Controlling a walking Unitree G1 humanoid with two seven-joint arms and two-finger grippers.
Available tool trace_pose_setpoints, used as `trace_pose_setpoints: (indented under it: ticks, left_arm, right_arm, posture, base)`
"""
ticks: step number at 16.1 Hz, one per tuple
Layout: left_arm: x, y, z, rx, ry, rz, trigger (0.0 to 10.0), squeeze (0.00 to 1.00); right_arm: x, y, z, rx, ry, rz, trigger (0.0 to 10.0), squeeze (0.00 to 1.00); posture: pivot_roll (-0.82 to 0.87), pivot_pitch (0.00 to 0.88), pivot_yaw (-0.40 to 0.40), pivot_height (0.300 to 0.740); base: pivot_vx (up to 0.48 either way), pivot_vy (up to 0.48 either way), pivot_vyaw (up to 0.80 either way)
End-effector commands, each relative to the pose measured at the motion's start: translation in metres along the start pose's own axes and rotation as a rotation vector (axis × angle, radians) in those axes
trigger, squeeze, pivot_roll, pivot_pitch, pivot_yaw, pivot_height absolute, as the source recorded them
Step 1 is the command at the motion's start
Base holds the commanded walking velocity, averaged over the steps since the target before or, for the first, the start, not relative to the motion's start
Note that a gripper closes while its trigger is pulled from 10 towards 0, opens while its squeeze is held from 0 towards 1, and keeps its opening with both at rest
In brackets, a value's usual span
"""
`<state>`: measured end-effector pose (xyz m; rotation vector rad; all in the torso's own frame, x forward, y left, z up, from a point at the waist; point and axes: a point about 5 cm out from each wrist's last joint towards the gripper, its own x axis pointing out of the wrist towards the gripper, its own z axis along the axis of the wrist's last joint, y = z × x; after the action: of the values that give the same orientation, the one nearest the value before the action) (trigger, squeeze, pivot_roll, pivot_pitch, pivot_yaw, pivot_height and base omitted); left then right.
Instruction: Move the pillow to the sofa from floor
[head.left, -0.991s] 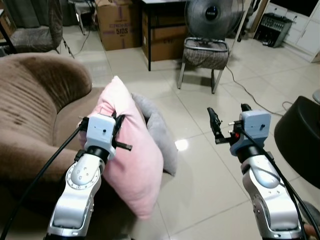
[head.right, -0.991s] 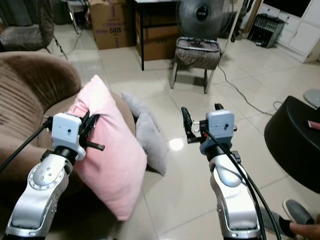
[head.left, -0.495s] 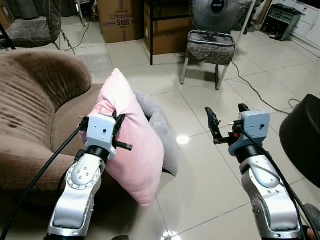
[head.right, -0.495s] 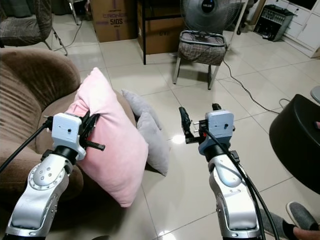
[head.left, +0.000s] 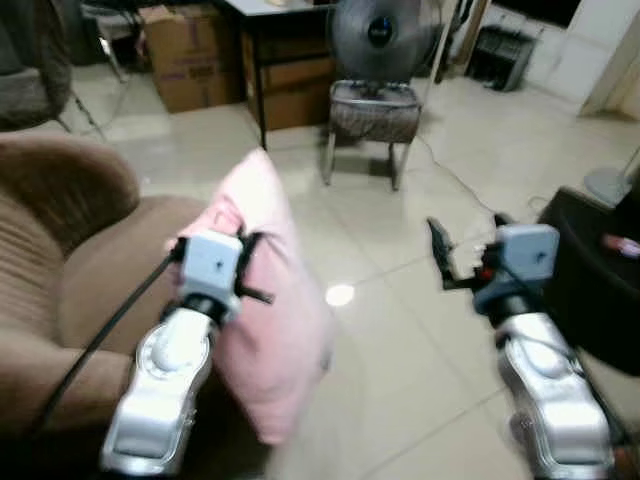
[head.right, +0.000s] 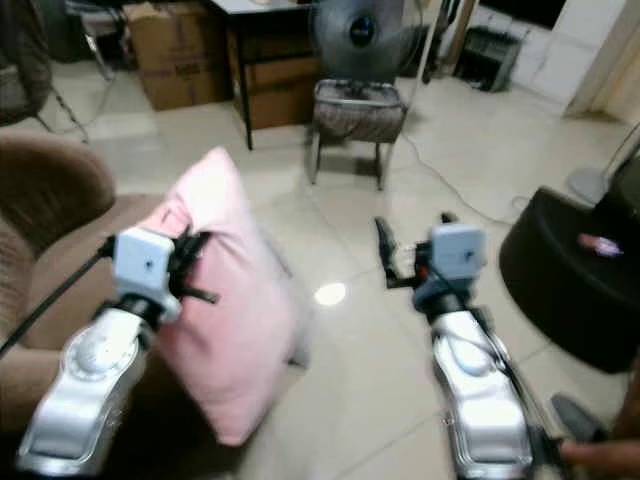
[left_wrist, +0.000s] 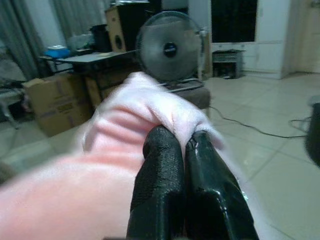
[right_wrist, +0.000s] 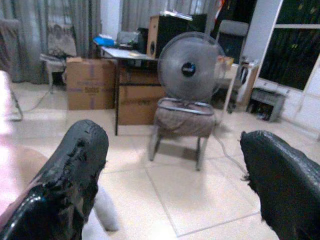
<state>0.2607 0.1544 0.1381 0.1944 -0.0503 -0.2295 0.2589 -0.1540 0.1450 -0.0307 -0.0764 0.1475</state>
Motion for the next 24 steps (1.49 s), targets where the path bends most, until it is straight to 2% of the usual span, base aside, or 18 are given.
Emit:
trace_pose_setpoints:
  ticks: [1,4,5,7,12,16,18,20,24]
  left_arm:
    - [0.002,0.000,0.012,-0.002,-0.061,0.001,10.0,0.00]
    - [0.002,0.001,0.012,-0.001,-0.060,0.005,10.0,0.00]
    - [0.002,0.001,0.012,0.001,-0.059,0.009,10.0,0.00]
    - [0.003,0.005,0.012,0.005,-0.059,0.025,10.0,0.00]
    - [0.004,0.007,0.012,0.011,-0.053,0.041,10.0,0.00]
    - [0.004,0.009,0.011,0.017,-0.047,0.050,10.0,0.00]
    - [0.004,0.009,0.011,0.018,-0.045,0.050,10.0,0.00]
    - [0.004,0.009,0.011,0.018,-0.045,0.050,10.0,0.00]
    - [0.004,0.009,0.011,0.018,-0.045,0.050,10.0,0.00]
  right_arm:
    - [-0.001,-0.005,0.002,-0.005,-0.001,-0.007,10.0,0.00]
    - [-0.001,-0.004,0.002,0.005,-0.002,0.001,10.0,0.00]
    - [-0.001,-0.003,0.002,-0.022,0.001,0.012,10.0,0.00]
    - [0.000,0.002,0.002,-0.057,0.004,0.057,10.0,0.00]
    - [0.001,0.003,0.000,-0.046,0.015,0.066,10.0,0.00]
    - [0.001,0.003,-0.003,-0.013,0.034,0.066,10.0,0.00]
    - [0.001,0.005,-0.003,-0.048,0.033,0.089,10.0,0.00]
    - [0.001,0.009,-0.003,-0.072,0.033,0.130,10.0,0.00]
    - [0.001,0.012,-0.004,-0.053,0.040,0.153,10.0,0.00]
  posture:
    - [0.03,0.000,-0.008,0.740]
    - [0.03,0.000,-0.007,0.740]
    - [0.03,0.000,-0.007,0.740]
    - [0.04,0.000,-0.007,0.740]
    - [0.04,0.000,-0.007,0.740]
    - [0.04,0.000,-0.006,0.740]
    - [0.04,0.000,-0.004,0.740]
    - [0.04,0.000,-0.005,0.740]
    - [0.04,0.000,-0.007,0.740]
  base:
    - [0.349,0.000,0.00]
    - [0.363,0.000,0.00]
    - [0.368,0.000,0.00]
    - [0.368,0.000,0.80]
    - [0.367,0.000,0.80]
    - [0.368,0.000,0.00]
    - [0.368,0.000,0.00]
    - [0.368,0.000,0.80]
    - [0.366,0.000,0.80]
